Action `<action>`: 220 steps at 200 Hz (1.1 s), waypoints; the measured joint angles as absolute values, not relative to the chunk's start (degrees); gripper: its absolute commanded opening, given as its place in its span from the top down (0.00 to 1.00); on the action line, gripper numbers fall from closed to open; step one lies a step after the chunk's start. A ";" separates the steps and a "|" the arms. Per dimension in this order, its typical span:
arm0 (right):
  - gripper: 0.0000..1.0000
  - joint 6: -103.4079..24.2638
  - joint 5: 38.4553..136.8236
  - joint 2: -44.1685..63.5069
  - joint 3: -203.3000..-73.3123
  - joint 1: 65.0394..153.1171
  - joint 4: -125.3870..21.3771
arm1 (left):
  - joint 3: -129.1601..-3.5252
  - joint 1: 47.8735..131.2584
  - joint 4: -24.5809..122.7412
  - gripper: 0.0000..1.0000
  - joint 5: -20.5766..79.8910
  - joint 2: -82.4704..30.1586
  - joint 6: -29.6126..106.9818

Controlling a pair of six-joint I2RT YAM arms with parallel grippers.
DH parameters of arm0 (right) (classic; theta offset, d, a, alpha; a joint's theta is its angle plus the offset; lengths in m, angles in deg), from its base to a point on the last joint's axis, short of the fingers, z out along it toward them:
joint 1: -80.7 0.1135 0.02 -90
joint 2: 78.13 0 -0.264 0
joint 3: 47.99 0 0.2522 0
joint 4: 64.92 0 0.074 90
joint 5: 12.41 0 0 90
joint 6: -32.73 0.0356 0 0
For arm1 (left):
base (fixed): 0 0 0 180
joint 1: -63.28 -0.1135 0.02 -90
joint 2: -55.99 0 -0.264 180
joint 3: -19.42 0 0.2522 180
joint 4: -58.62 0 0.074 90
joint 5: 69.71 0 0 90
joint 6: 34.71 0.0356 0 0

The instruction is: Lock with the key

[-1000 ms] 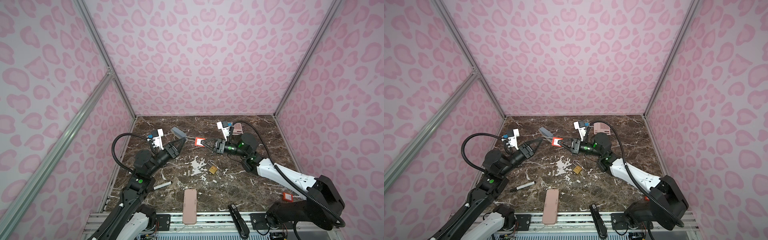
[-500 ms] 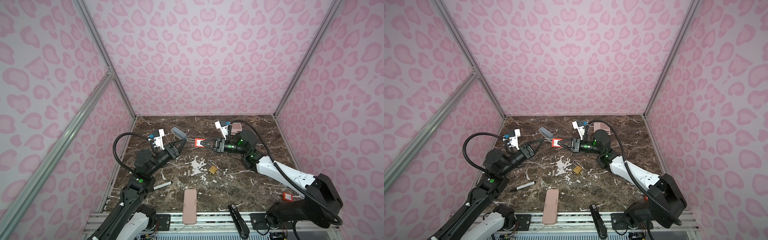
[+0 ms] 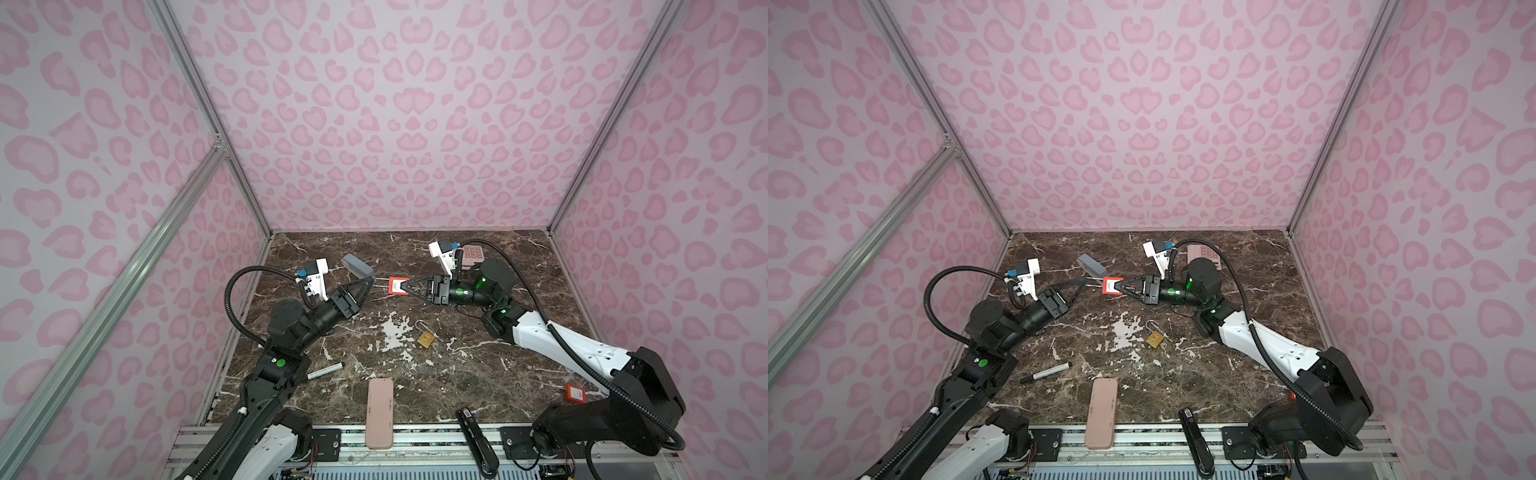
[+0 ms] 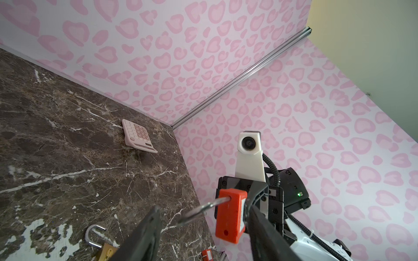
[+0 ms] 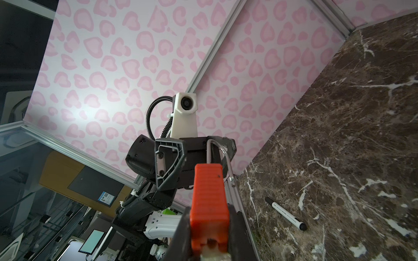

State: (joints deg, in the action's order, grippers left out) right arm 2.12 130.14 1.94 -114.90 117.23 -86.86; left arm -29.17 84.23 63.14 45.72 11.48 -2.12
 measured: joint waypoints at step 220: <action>0.90 8.11 131.87 5.35 -114.02 116.38 -93.66 | -29.26 84.27 64.06 0.96 46.72 10.14 -2.09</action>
